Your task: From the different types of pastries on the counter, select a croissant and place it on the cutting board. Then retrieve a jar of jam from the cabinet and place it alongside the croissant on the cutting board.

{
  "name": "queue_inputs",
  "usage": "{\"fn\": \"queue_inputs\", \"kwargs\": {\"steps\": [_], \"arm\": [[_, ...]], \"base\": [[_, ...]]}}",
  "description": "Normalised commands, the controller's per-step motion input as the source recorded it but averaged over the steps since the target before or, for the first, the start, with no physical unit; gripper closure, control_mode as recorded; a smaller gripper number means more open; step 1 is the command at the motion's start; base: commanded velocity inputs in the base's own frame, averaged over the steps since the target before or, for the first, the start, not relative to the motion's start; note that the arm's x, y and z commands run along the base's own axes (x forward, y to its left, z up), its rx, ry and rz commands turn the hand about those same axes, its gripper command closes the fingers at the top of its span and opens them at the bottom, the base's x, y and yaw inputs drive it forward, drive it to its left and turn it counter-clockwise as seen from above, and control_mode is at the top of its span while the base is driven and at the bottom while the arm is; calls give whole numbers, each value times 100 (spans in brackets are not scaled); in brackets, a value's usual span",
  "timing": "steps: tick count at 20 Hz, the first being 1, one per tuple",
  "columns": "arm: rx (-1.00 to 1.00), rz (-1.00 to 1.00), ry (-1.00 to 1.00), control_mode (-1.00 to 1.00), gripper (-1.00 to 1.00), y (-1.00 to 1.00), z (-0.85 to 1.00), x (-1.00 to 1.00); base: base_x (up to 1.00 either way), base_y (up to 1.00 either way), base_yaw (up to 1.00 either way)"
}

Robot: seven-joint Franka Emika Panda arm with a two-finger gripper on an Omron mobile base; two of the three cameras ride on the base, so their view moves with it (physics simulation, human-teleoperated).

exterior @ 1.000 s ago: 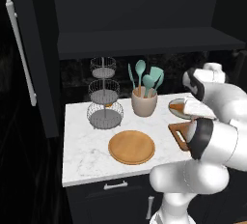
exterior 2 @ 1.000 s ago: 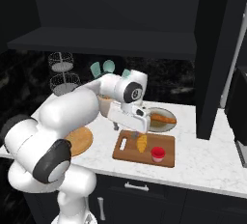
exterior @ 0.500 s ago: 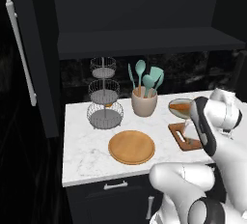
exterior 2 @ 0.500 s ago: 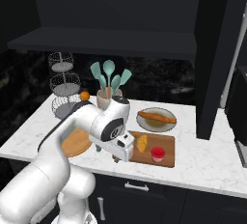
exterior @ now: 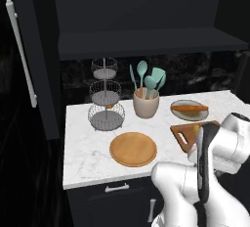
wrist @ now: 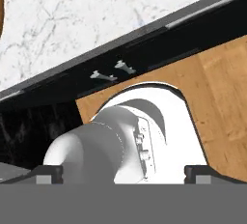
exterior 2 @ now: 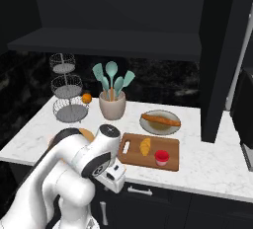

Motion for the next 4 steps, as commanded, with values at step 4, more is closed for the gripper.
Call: {"fn": "queue_inputs", "kwargs": {"steps": [4], "arm": [[0,0,0,-100,-100,5,-16,-25]], "base": [[0,0,0]]}}
